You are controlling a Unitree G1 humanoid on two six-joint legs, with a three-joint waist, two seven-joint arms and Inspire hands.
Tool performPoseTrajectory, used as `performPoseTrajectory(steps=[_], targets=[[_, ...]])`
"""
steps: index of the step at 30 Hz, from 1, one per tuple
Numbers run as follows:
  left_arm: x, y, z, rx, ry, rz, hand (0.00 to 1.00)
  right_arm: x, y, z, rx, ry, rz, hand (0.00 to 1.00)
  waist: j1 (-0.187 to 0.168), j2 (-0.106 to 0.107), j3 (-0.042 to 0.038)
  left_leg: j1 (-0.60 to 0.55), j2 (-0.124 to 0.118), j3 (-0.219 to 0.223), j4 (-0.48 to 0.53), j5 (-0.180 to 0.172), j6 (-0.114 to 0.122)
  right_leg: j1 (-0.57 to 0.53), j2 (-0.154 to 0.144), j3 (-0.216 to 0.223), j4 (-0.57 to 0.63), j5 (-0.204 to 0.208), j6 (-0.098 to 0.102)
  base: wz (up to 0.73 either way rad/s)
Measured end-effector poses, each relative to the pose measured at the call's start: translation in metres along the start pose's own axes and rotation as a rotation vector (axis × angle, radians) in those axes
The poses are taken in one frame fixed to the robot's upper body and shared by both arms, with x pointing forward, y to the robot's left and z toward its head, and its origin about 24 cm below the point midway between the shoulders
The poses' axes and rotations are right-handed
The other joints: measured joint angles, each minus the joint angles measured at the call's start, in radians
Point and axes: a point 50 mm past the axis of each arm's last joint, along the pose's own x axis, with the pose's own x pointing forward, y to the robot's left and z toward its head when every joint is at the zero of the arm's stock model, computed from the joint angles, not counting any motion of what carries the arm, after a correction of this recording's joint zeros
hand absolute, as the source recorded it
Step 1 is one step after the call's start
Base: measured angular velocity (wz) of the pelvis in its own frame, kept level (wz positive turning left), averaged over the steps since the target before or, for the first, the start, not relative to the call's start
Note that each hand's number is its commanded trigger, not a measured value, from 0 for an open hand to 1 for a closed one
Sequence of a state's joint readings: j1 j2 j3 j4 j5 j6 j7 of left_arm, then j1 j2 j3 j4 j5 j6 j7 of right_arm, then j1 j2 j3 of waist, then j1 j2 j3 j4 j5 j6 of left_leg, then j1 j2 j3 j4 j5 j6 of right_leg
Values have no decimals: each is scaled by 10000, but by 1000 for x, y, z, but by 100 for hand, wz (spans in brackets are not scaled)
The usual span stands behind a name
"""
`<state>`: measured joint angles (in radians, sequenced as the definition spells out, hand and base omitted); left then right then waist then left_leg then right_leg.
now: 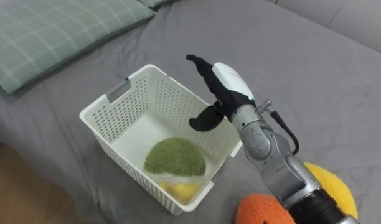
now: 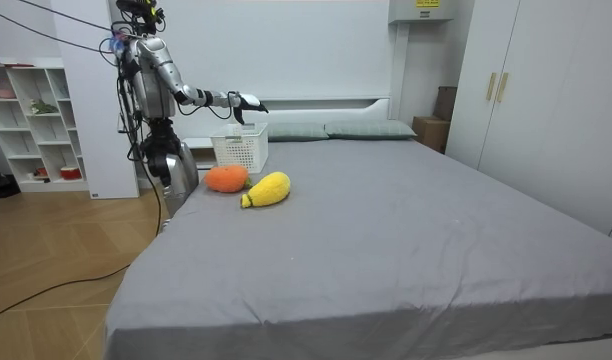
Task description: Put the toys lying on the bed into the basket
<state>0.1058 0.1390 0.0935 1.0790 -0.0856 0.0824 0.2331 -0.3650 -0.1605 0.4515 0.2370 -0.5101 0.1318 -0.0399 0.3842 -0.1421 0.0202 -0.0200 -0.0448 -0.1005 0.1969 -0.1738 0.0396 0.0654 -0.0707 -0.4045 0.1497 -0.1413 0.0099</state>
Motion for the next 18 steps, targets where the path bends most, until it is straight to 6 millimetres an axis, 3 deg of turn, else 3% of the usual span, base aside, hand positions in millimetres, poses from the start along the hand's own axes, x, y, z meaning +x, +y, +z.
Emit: performPoseTrajectory(steps=[7, 13, 18], targets=[[0, 2, -5, -173, 233, 5, 0, 0, -9, 4, 543, -248, -236, 0, -131, 30, 4, 5, 15, 153, -7, 0, 2, -36, 1, 187, 11, 3, 0, -5], [-2, 11, -28, -375, 898, 256, 0, -4, -34, 7, 1521, -720, -1599, 0, -456, 319, -6, 306, 123, 430, -171, -12, 26, 55, 18, 509, 20, 19, 18, -15], [-4, 18, -40, -729, 1184, 553, 0, -20, -49, -18, 2552, -149, -2814, 0, -1001, 381, -45, 269, 119, 448, -163, -11, 27, 45, 17, 467, 18, 21, 22, 1]])
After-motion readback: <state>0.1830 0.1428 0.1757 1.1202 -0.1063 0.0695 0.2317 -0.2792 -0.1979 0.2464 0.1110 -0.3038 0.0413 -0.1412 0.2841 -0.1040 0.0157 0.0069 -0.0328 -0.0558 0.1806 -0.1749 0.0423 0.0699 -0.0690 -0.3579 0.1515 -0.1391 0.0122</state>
